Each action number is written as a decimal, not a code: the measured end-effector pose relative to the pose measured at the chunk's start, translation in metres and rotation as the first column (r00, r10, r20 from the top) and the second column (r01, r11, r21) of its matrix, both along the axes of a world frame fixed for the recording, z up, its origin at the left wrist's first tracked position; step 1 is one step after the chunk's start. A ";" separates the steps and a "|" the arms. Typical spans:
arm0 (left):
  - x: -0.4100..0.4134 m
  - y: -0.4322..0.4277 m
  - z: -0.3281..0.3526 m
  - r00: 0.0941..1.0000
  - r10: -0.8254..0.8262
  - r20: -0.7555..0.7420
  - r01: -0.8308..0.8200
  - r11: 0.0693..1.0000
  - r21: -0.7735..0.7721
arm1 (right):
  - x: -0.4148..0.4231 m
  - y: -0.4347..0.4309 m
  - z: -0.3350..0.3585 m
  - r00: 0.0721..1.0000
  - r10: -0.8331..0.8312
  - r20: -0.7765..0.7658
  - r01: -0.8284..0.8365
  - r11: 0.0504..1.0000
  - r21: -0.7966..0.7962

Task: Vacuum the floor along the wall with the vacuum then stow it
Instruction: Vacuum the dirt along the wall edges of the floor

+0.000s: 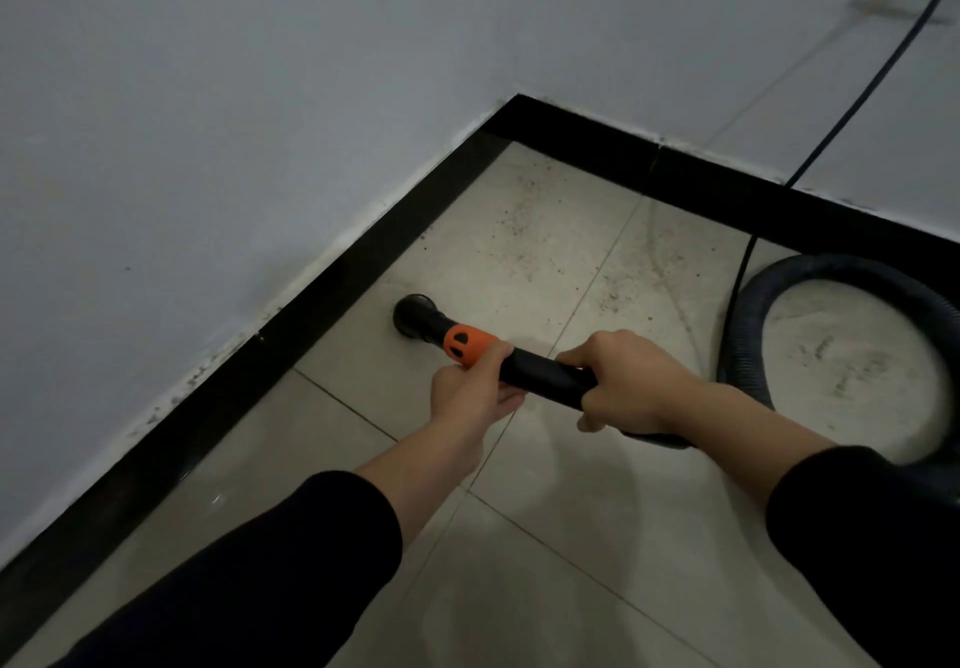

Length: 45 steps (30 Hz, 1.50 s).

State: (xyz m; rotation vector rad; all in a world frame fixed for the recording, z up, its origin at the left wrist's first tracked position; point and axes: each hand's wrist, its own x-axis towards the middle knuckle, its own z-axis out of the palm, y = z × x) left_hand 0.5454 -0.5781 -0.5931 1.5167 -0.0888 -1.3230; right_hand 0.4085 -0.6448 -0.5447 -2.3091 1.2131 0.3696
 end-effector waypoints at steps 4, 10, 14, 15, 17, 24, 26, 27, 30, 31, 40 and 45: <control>0.002 -0.003 -0.001 0.998 0.046 0.051 -0.047 0.999 0.012 | 0.001 -0.003 -0.004 0.999 0.016 0.038 -0.015 1.000 -0.025; 0.017 -0.004 -0.004 0.993 0.072 0.091 -0.073 0.997 0.008 | 0.017 0.001 -0.007 0.994 0.014 0.109 -0.009 0.999 -0.051; 0.024 -0.001 -0.007 0.990 0.079 0.120 -0.080 0.997 0.010 | 0.024 0.003 -0.011 0.990 0.034 0.137 -0.027 0.998 -0.058; 0.025 0.000 -0.007 0.989 0.084 0.121 -0.086 0.996 0.011 | 0.025 0.004 -0.012 0.989 0.037 0.143 -0.029 0.998 -0.059; 0.026 0.004 -0.008 0.988 0.093 0.119 -0.095 0.995 0.009 | 0.026 0.006 -0.014 0.987 0.041 0.152 -0.031 0.998 -0.062; 0.031 0.011 -0.009 0.986 0.119 0.120 -0.122 0.992 0.021 | 0.029 0.012 -0.017 0.983 0.056 0.175 -0.045 0.997 -0.066; 0.034 0.009 -0.008 0.985 0.119 0.128 -0.122 0.992 0.021 | 0.032 0.012 -0.017 0.982 0.063 0.176 -0.049 0.995 -0.083; 0.037 0.008 -0.008 0.985 0.115 0.131 -0.119 0.993 0.018 | 0.033 0.012 -0.017 0.982 0.068 0.176 -0.052 0.994 -0.092; 0.043 0.005 -0.008 0.986 0.102 0.135 -0.104 0.995 0.005 | 0.038 0.014 -0.017 0.981 0.096 0.170 -0.077 0.990 -0.117; 0.045 0.004 -0.008 0.986 0.097 0.139 -0.099 0.995 0.002 | 0.039 0.014 -0.017 0.980 0.104 0.170 -0.084 0.989 -0.123; 0.051 -0.004 -0.014 0.984 0.079 0.159 -0.076 0.997 -0.027 | 0.043 0.008 -0.025 0.982 0.099 0.162 -0.071 0.983 -0.171; 0.052 -0.012 -0.015 0.985 0.068 0.158 -0.063 0.997 -0.036 | 0.044 0.006 -0.028 0.982 0.093 0.163 -0.059 0.978 -0.198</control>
